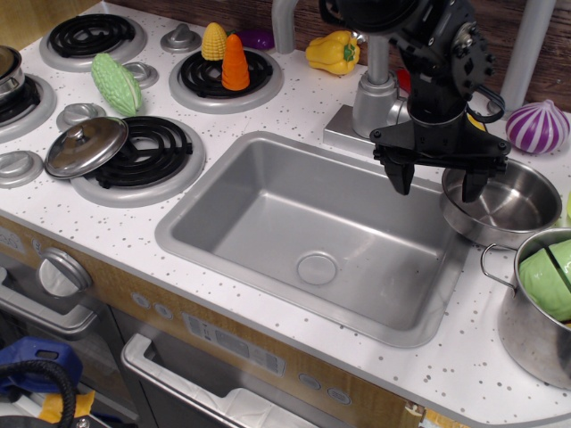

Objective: Put pan in sink

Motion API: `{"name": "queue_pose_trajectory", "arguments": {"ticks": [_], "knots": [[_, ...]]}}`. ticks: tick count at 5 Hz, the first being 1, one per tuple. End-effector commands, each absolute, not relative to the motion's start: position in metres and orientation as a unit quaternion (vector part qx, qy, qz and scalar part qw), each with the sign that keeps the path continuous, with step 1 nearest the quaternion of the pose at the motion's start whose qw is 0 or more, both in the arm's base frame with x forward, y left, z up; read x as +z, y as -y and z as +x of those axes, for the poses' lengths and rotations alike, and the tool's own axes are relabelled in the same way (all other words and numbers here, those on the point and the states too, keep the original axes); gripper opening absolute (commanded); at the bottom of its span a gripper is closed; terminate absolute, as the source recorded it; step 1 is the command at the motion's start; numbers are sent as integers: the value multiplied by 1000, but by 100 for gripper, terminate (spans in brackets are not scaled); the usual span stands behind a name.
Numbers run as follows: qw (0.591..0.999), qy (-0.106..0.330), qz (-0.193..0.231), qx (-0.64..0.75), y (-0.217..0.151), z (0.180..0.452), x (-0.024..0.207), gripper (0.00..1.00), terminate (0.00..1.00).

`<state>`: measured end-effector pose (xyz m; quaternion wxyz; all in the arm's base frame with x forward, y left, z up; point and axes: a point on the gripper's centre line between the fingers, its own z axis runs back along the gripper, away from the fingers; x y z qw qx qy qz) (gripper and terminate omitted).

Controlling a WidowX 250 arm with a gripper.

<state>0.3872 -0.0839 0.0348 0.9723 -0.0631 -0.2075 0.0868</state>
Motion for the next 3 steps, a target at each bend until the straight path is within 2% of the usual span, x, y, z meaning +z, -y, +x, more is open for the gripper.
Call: {"name": "queue_pose_trajectory", "arguments": {"ticks": [1,2,3], "knots": [[966,229,-72,94,76,391,32,100,0],[962,242,-86,97,72,389,19,100,0],[960,233,-107,113,67,389,17,0,0]]}}
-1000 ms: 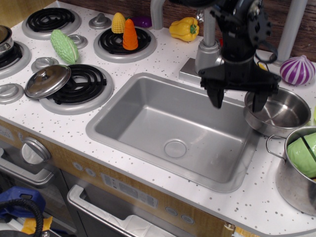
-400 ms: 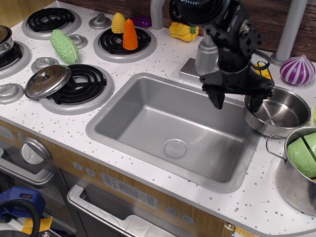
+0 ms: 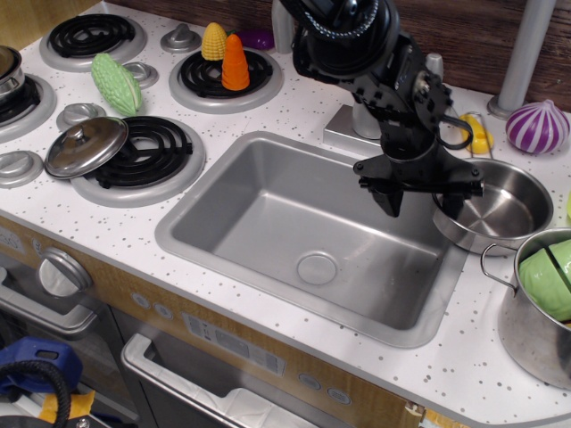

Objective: Put pan in sink

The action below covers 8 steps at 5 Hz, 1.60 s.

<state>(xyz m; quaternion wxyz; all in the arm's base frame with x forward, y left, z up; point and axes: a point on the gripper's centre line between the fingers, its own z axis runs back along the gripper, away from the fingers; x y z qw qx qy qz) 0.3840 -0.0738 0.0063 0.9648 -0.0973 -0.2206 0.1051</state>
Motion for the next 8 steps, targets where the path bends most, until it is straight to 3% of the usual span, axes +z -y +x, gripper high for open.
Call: {"name": "queue_pose_trajectory", "arguments": {"ticks": [1,2,5,6,8], "knots": [[959,236,-104,114,70,394,16,0,0],[964,227,-85,105,66,394,23,0,0],[988,150,-32,-26,-3,358,56,0,0],[987,126,-21,-94,-26,346,54,0,0],[960,116,7,-256,-61,331,28,0,0]]}}
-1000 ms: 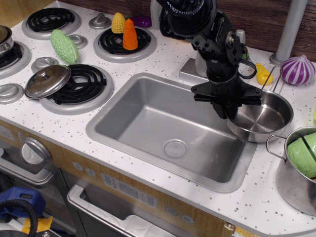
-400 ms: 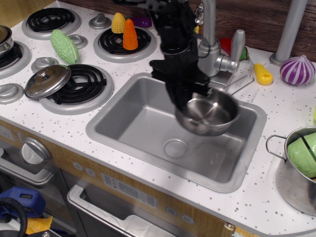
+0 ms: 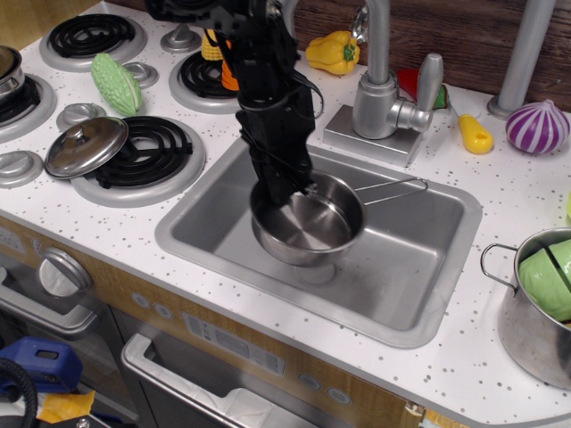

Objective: Put pan in sink

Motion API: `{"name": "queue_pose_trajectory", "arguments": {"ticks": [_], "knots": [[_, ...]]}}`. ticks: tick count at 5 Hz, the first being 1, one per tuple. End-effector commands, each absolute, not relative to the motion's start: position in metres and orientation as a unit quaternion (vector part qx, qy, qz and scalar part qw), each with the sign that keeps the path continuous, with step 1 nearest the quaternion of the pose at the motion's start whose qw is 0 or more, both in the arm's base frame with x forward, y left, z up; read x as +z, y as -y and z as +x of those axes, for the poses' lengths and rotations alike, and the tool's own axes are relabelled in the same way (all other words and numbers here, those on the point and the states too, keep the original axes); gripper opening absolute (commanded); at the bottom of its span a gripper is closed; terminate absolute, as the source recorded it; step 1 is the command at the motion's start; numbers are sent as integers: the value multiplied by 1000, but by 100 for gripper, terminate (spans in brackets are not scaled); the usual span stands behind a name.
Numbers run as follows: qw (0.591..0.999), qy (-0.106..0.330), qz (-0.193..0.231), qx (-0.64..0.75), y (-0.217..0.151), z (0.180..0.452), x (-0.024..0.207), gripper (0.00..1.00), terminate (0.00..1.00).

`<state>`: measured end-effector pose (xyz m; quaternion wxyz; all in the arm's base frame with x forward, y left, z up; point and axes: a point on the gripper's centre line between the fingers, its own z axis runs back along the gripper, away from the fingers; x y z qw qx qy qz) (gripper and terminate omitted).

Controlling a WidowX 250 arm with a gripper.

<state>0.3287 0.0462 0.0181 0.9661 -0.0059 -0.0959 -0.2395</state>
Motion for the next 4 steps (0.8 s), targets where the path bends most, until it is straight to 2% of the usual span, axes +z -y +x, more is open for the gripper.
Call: {"name": "queue_pose_trajectory", "arguments": {"ticks": [1,2,3,4], "knots": [[930,122,24,-347,-79,335,11,0,0],[910,155,16,-384,-89,344,3,100,0],[903,184,2,-388,-90,347,-1,100,0],[903,184,2,-388,-90,347,-1,100,100]]}}
